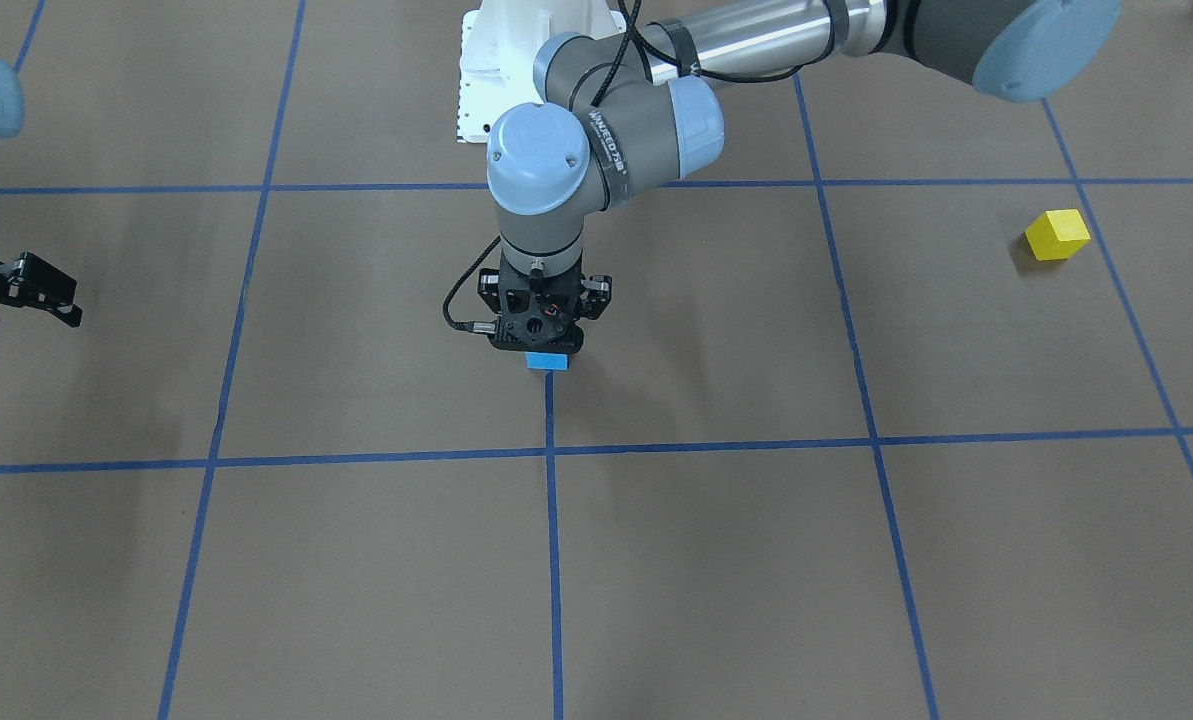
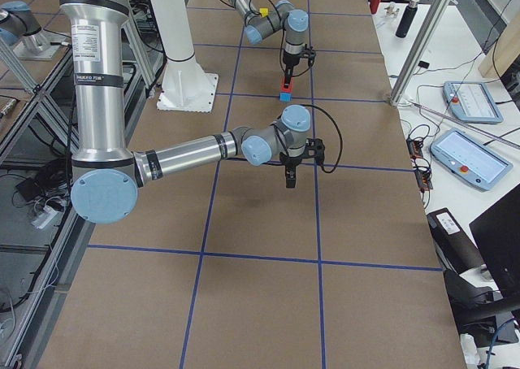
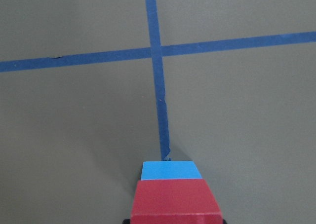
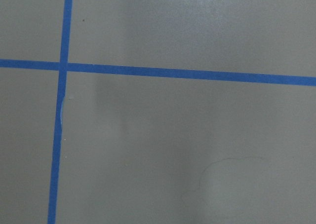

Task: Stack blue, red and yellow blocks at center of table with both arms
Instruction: 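Lower the red cube onto the blue cube and open the left gripper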

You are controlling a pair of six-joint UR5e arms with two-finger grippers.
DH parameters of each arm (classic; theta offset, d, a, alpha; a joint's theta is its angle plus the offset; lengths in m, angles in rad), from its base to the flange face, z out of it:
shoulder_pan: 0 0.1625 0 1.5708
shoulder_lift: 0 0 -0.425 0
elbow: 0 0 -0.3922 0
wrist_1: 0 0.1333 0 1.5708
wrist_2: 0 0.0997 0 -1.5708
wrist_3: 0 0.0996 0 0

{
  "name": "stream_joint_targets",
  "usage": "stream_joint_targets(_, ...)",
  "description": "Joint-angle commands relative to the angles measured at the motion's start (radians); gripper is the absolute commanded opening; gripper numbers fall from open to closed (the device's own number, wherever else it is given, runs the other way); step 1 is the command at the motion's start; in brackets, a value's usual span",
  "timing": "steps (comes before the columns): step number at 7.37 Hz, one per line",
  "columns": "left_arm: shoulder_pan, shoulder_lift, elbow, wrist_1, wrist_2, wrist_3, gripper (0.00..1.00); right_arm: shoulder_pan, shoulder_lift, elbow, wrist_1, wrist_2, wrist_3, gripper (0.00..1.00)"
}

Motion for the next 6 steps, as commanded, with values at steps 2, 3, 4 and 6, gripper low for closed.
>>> stream_joint_targets(2, 0.002, -0.002, 0.000, 0.000, 0.000, 0.000, 0.00, 0.000, 0.000, 0.000, 0.002, 0.000, 0.000, 1.00)
stream_joint_targets(3, 0.002, -0.004, -0.001, 0.000, 0.005, 0.000, 0.00, 0.000, 0.000, -0.001, 0.000, 0.000, 0.000, 1.00)
stream_joint_targets(4, 0.002, -0.007, -0.001, 0.000, 0.006, 0.000, 0.00, 0.000, 0.000, -0.003, 0.000, 0.000, 0.000, 1.00)
stream_joint_targets(6, 0.002, -0.005, 0.000, -0.002, 0.020, 0.008, 0.00, -0.002, 0.002, -0.004, 0.000, 0.000, 0.000, 1.00)
